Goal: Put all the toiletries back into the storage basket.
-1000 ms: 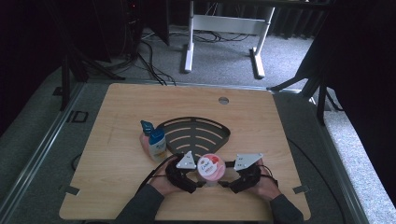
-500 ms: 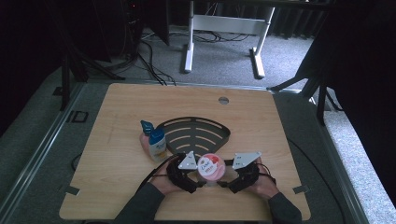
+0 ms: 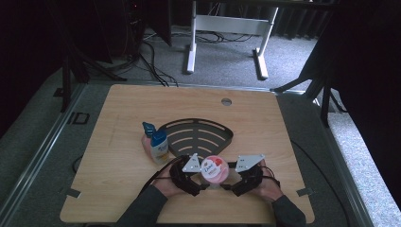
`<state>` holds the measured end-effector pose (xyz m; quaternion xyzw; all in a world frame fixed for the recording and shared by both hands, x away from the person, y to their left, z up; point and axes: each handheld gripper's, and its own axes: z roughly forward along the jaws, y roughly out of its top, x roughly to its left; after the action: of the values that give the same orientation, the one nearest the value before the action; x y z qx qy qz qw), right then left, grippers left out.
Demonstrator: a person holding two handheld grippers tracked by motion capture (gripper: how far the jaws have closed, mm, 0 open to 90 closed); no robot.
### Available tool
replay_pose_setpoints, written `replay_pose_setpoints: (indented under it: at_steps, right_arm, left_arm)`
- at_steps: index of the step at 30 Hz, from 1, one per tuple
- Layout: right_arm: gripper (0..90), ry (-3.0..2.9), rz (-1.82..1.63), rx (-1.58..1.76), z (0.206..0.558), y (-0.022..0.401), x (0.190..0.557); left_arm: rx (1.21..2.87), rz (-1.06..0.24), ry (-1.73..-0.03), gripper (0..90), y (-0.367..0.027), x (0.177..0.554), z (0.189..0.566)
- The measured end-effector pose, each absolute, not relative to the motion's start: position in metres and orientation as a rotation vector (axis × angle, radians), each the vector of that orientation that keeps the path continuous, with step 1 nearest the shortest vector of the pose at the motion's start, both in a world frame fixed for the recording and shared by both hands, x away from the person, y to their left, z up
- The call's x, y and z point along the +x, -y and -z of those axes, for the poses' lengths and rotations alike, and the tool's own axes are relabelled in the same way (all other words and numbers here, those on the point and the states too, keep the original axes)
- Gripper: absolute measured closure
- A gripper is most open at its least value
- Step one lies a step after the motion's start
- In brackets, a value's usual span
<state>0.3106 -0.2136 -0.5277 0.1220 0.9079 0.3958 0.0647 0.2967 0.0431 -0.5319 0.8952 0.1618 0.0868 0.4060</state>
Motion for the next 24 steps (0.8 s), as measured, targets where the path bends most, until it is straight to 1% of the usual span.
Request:
replay_pose_setpoints:
  at_steps: [24]
  right_arm:
    - [19.4, -2.722, -1.213, 0.368, 0.515, 0.217, 0.318]
  left_arm:
    - [2.248, -0.237, -0.416, 18.2, -0.040, 0.303, 0.518]
